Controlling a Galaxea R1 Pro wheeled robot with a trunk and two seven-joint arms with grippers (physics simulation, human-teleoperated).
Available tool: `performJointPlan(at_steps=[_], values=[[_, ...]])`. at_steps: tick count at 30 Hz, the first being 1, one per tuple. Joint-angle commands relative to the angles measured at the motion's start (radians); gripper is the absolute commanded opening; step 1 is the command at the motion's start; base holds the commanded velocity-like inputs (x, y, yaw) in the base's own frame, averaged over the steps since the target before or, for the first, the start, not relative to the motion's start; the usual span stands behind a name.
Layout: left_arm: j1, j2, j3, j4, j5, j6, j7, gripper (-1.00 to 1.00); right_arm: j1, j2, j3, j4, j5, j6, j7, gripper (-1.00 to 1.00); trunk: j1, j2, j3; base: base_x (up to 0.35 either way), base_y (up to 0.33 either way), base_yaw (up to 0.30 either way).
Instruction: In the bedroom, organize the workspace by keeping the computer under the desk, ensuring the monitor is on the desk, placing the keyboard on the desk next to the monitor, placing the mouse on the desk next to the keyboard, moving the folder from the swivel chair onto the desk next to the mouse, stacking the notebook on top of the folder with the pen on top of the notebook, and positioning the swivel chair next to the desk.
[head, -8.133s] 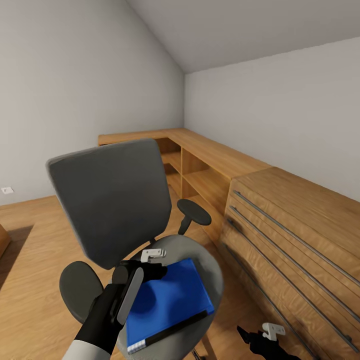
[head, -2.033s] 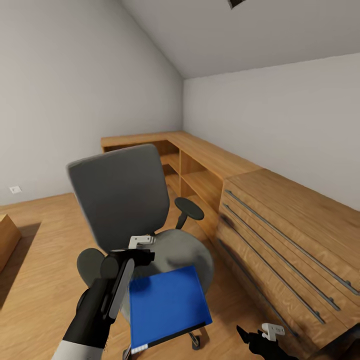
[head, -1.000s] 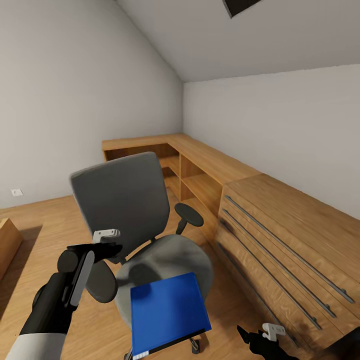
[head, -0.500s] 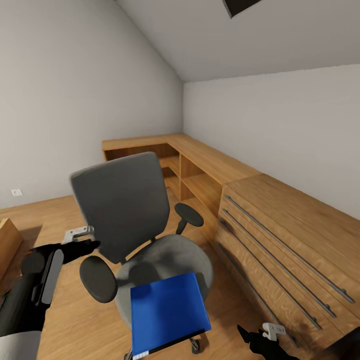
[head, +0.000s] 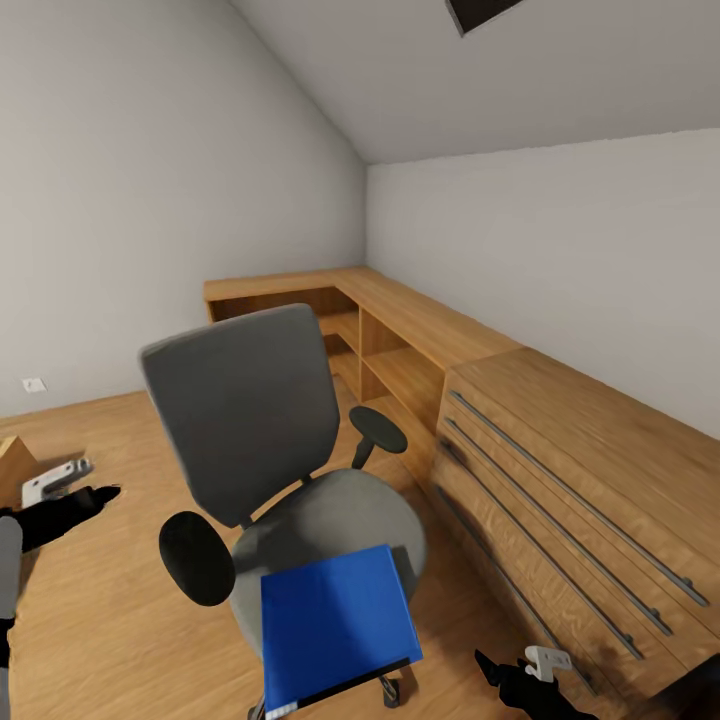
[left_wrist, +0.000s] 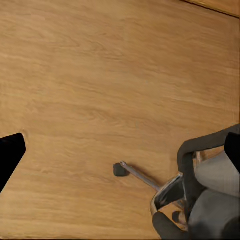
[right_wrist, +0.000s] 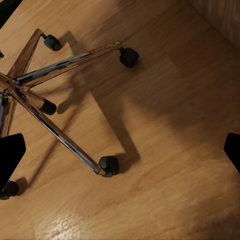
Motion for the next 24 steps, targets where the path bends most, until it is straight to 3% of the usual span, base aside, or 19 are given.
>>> performJointPlan(at_steps=[1, 4, 7, 10, 14, 20, 24], values=[[-0.001, -0.002, 0.049, 0.005, 0.005, 0.005, -0.004, 1.00, -0.001, 0.000, -0.005, 0.001, -0.003, 0.000, 0.007, 1.00, 0.000, 0.000, -0.001, 0.000, 0.000, 0.000], [-0.001, -0.006, 0.132, 0.020, 0.005, 0.004, -0.006, 1.00, -0.001, 0.000, -0.005, 0.001, -0.003, 0.000, 0.007, 1.00, 0.000, 0.000, -0.001, 0.000, 0.000, 0.000], [-0.001, -0.010, 0.187, 0.054, 0.005, 0.001, -0.007, 1.00, -0.001, -0.001, -0.005, 0.001, -0.003, 0.000, 0.007, 1.00, 0.000, 0.000, -0.001, 0.000, 0.000, 0.000], [0.000, -0.011, 0.233, 0.108, 0.003, -0.004, -0.005, 1.00, -0.001, 0.000, -0.005, 0.002, -0.003, 0.000, 0.007, 1.00, 0.000, 0.000, -0.001, 0.000, 0.000, 0.000], [-0.001, -0.012, 0.261, 0.163, -0.021, -0.007, 0.000, 1.00, -0.001, 0.000, -0.005, 0.002, -0.003, 0.000, 0.007, 1.00, 0.000, 0.000, -0.001, 0.000, 0.000, 0.000], [-0.001, -0.014, 0.284, 0.315, -0.172, -0.048, 0.005, 1.00, -0.001, 0.000, -0.005, 0.001, -0.003, -0.001, 0.006, 1.00, 0.000, 0.000, -0.001, 0.000, 0.000, 0.000], [0.000, -0.024, 0.292, 0.467, -0.264, -0.197, 0.005, 1.00, -0.001, -0.001, -0.006, 0.000, -0.004, 0.000, -0.027, 1.00, 0.000, 0.000, -0.001, 0.000, 0.000, 0.000]])
